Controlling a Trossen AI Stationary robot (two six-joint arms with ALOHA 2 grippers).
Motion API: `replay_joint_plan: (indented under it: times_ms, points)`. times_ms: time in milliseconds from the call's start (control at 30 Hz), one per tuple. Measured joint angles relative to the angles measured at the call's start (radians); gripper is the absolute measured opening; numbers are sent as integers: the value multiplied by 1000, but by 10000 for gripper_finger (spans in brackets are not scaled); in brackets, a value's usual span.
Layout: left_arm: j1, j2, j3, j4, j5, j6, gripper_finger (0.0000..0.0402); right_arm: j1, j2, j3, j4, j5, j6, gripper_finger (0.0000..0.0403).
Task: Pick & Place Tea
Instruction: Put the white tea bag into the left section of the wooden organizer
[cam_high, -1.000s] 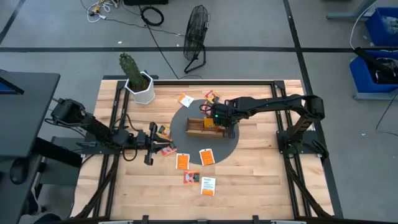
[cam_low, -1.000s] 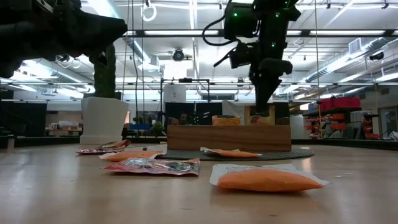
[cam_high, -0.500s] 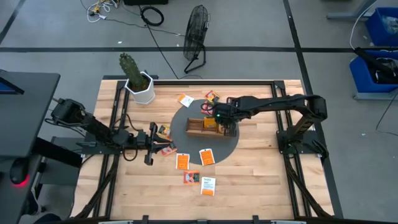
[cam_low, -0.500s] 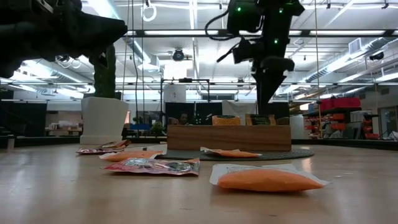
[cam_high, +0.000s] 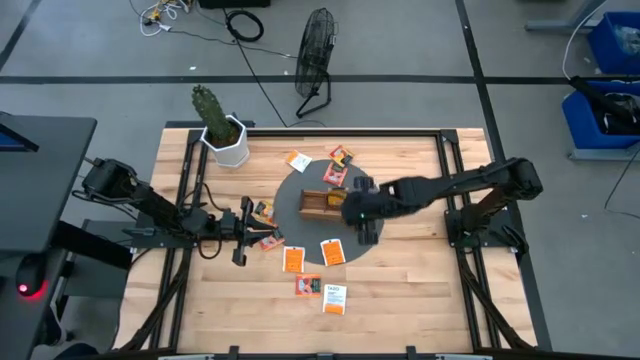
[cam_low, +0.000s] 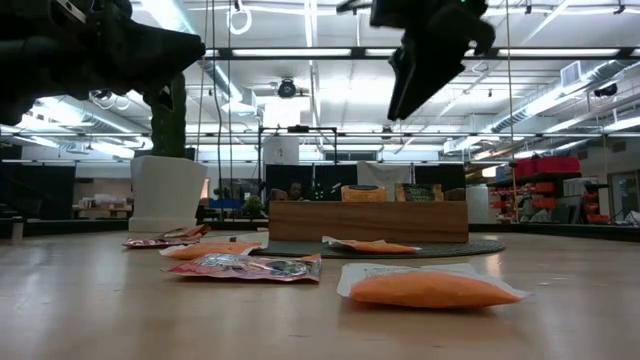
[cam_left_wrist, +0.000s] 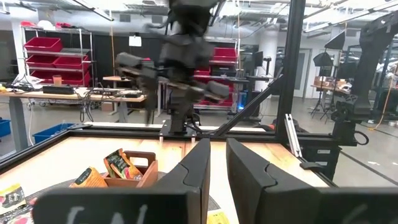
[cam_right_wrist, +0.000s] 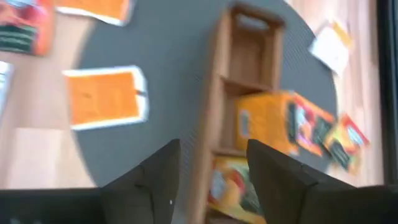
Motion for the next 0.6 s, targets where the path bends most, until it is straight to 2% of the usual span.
replay_joint_plan:
  times_ms: [233,433,600]
  points:
    - [0,0,0,-2,0,0,55,163,30,-1,128,8,-22,184]
    - [0,0,0,-10,0,0,55,275,136,-1,198,175,-57,177]
    - [0,0,0,-9,0,-7,55,306,243,-1,273,183,-33,173]
